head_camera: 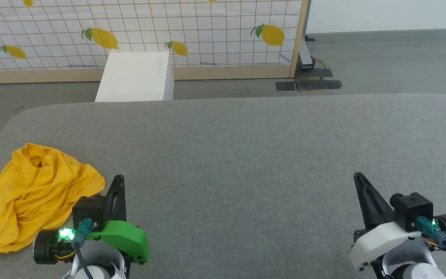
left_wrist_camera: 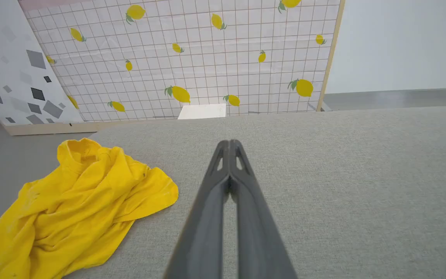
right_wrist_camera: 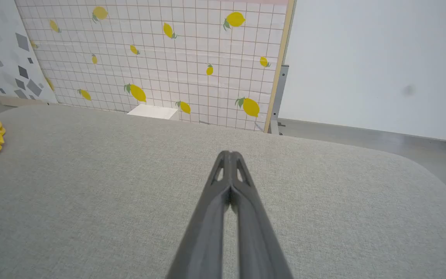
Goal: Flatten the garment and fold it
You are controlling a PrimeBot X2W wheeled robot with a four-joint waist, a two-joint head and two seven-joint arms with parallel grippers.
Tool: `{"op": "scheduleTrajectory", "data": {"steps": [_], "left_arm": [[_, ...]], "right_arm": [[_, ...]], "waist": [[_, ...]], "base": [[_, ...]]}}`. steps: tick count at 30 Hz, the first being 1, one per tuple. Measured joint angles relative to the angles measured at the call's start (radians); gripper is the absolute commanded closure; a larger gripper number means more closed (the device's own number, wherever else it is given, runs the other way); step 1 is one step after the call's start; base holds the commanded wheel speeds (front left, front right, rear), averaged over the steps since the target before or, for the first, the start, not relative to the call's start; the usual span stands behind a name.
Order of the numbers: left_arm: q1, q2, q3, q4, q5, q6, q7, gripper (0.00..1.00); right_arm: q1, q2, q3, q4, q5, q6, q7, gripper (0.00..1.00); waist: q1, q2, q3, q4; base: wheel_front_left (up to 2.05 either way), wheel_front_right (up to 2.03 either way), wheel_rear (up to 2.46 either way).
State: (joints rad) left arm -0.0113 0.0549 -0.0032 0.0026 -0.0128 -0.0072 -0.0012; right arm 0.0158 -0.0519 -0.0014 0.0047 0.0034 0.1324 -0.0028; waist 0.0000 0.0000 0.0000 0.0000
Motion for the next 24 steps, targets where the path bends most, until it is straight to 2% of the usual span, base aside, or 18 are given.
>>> {"op": "scheduleTrajectory", "data": {"steps": [22, 23, 24], "left_arm": [[0.000, 0.000, 0.000, 0.000, 0.000, 0.000, 0.000, 1.00], [0.000, 0.000, -0.001, 0.000, -0.001, 0.000, 0.000, 0.00], [0.000, 0.000, -0.001, 0.000, -0.001, 0.000, 0.000, 0.00]], "right_arm": [[0.000, 0.000, 0.000, 0.000, 0.000, 0.000, 0.000, 1.00], [0.000, 0.000, 0.000, 0.001, 0.000, 0.000, 0.000, 0.00], [0.000, 0.000, 0.000, 0.001, 0.000, 0.000, 0.000, 0.00]], "waist": [[0.0000, 0.0000, 0.000, 0.000], [0.0000, 0.0000, 0.000, 0.000], [0.0000, 0.0000, 0.000, 0.000]], "base": [[0.00, 0.00, 0.00], [0.00, 0.00, 0.00], [0.00, 0.00, 0.00]]}}
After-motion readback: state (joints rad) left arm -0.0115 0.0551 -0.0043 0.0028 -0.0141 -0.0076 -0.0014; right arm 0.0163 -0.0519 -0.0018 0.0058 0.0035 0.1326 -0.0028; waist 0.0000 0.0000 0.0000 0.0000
